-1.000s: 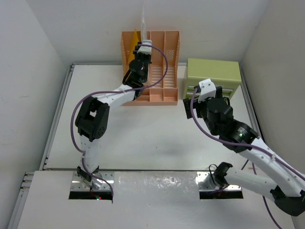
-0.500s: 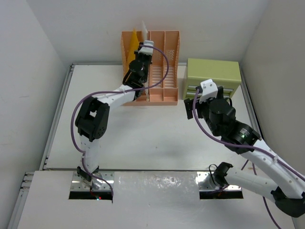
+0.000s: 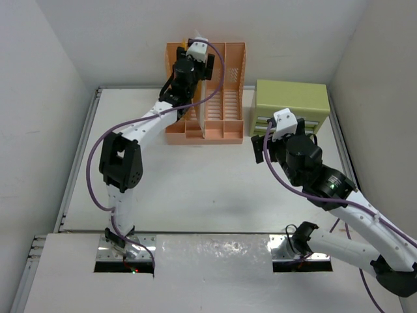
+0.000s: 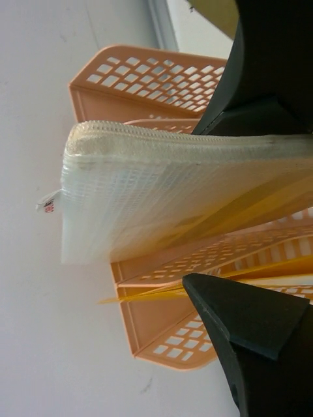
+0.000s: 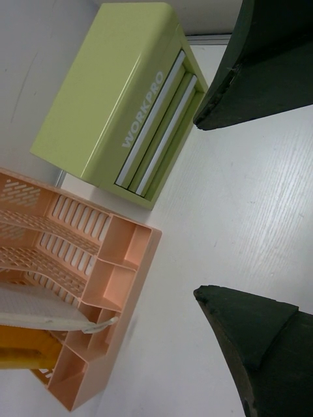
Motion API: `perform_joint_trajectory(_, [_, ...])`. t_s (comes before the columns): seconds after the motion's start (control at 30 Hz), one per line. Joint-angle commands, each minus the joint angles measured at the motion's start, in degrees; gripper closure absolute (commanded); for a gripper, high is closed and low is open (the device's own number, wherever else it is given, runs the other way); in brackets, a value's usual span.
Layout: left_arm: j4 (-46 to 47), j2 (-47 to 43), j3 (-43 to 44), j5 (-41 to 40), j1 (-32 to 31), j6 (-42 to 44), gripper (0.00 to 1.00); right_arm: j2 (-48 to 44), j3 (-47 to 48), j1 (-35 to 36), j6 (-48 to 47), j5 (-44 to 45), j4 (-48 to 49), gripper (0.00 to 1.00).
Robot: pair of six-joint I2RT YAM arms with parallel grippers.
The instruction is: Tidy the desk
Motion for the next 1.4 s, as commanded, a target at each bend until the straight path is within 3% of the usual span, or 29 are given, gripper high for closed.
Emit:
perform_joint_trajectory(0.0, [-8.2, -3.4, 4.6, 3.8, 0.5, -2.6, 0.29, -0.4, 0.4, -0.1, -0.5, -0.3, 1.1, 0.01])
perform_joint_trajectory(0.33, [-24.3, -5.0, 15.8, 16.0, 0.4, -6.9, 0.25, -0.2, -0.9, -0.1, -0.9, -0.4, 1.0, 0.01])
perform_joint_trajectory(0.53, [-27.8, -5.0, 16.1, 10.3, -0.3, -6.7, 0.22, 0.2, -0.9, -0.1, -0.7, -1.2, 1.2, 0.01])
perform_joint_trajectory(0.7, [-26.3, -5.2, 10.2, 8.0, -3.3, -3.5, 0.1, 0.4, -0.9, -0.1, -0.7, -1.7, 1.5, 0.01])
perform_joint_trajectory(0.73, [-26.1, -5.1, 9.7, 8.4, -3.7, -2.7, 0.03, 0.6, -0.8, -0.1, -0.6, -1.8, 1.5, 0.01])
perform_joint_trajectory(1.07, [-22.1, -0.1, 10.7, 5.1, -5.0, -1.1, 0.01, 2.1, -0.9, 0.0, 0.1, -2.8, 2.0, 0.01])
perform_joint_trajectory(1.17, [-20.6, 2.8, 12.3, 1.6, -5.1, 0.1, 0.08, 2.2, -1.0, 0.0, 0.2, -2.9, 1.9, 0.01])
perform_joint_trajectory(1.2, [-20.3, 3.5, 12.7, 0.6, -5.1, 0.1, 0.23, 2.1, -1.1, -0.1, 0.2, -2.8, 1.9, 0.01])
perform_joint_trajectory(1.27, [-20.0, 5.4, 13.6, -0.1, -5.0, 0.2, 0.41, 2.0, -1.1, 0.0, 0.1, -2.7, 1.7, 0.01])
perform_joint_trajectory(1.33, [-19.4, 6.5, 14.0, -0.8, -5.0, 0.4, 0.49, 1.8, -1.2, -0.1, 0.1, -2.7, 1.8, 0.01])
perform_joint_trajectory(1.37, [-19.4, 6.6, 14.1, -1.1, -5.1, 0.4, 0.58, 1.7, -1.3, -0.1, 0.2, -2.5, 1.7, 0.01])
